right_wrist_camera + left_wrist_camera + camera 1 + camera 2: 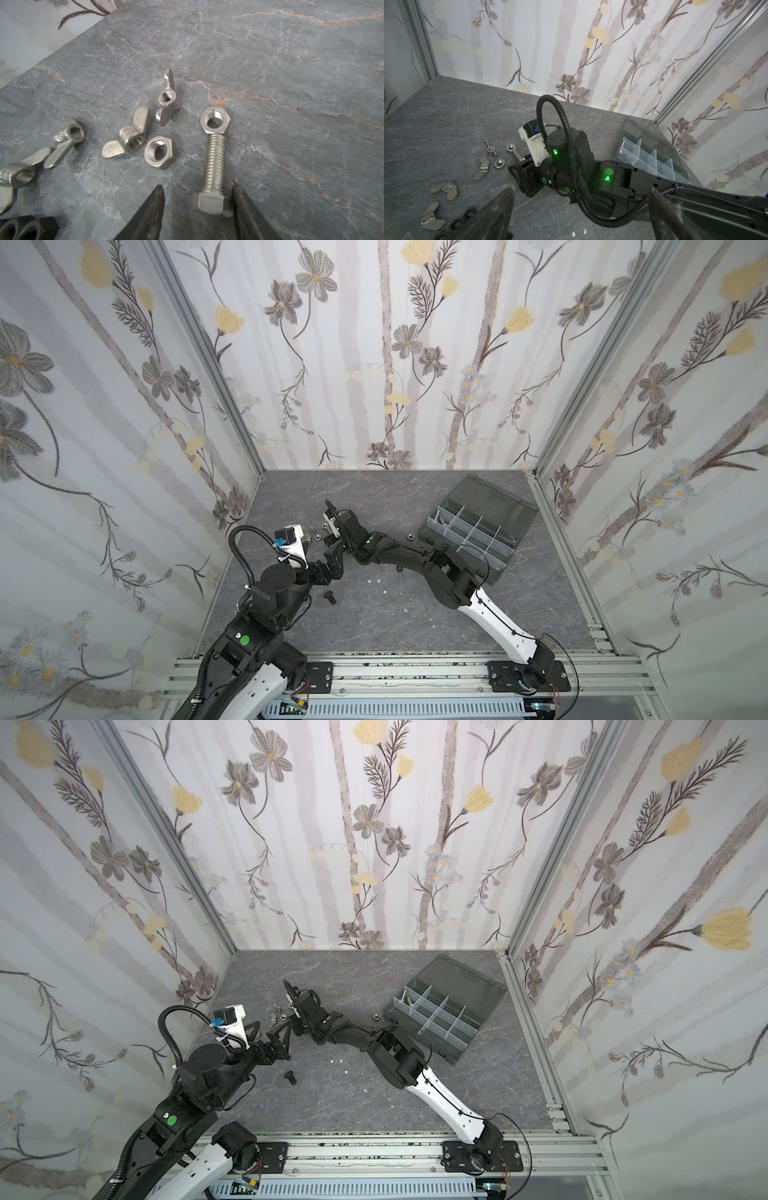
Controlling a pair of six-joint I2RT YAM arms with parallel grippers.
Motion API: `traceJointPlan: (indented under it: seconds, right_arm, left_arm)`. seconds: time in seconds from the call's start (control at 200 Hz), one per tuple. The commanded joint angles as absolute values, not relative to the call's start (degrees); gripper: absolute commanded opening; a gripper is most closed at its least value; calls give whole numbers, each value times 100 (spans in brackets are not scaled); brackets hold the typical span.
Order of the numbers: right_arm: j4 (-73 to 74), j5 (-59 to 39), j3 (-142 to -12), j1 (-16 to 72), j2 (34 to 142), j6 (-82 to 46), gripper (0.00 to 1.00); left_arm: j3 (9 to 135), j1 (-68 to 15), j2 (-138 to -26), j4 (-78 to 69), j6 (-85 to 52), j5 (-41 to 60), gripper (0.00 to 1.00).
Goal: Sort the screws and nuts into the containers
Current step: 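Reach the right gripper down and close it on a silver hex bolt, then carry the silver bolt with the right gripper over the organizer compartment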
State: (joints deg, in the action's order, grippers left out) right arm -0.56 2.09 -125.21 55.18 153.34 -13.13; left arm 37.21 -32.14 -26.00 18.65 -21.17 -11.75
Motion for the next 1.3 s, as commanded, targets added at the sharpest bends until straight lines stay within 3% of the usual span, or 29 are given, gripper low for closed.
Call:
traceJointPlan:
  seconds: [0.0, 0.42, 0.824, 1.294]
  right_arm:
    - [-227, 672, -12551, 5537, 15381, -1110, 48]
    - [-193, 956, -12520, 5546, 15312, -1122, 22]
    - [649, 949, -10721, 5548, 14033, -1309, 16]
    - [1443, 860, -7723, 5077, 11510, -1810, 15]
  left_arm:
    - [3694, -3191, -2586, 1643, -2101, -1156, 100]
    - [3680, -3168, -2452, 1679, -2101, -1315, 100]
    - [3674, -3145, -2476, 1696, -2074, -1454, 100]
    - [3717, -3070, -2883, 1850, -2064, -1654, 100]
